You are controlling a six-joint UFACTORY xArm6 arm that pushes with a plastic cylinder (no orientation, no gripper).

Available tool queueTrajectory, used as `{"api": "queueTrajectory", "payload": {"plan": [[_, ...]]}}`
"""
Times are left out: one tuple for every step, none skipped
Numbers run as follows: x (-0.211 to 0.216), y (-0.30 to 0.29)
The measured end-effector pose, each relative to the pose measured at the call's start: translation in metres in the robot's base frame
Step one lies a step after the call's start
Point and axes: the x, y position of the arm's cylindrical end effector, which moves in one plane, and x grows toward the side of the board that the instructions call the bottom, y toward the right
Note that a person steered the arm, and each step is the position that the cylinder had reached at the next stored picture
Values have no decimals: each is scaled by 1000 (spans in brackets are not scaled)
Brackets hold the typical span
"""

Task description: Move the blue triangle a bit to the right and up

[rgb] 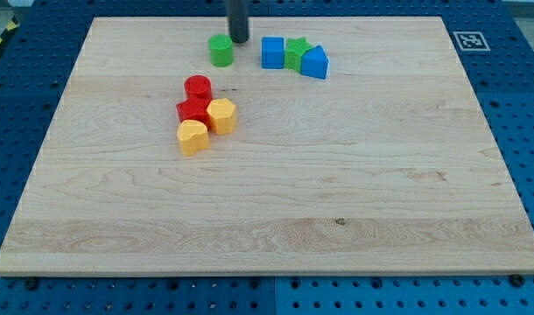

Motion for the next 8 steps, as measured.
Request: {"api": "queueTrajectory", "payload": {"plan": [[0,38],[0,67],[10,110],[57,150],[101,161],[111,93],[101,52],[86,56]]}}
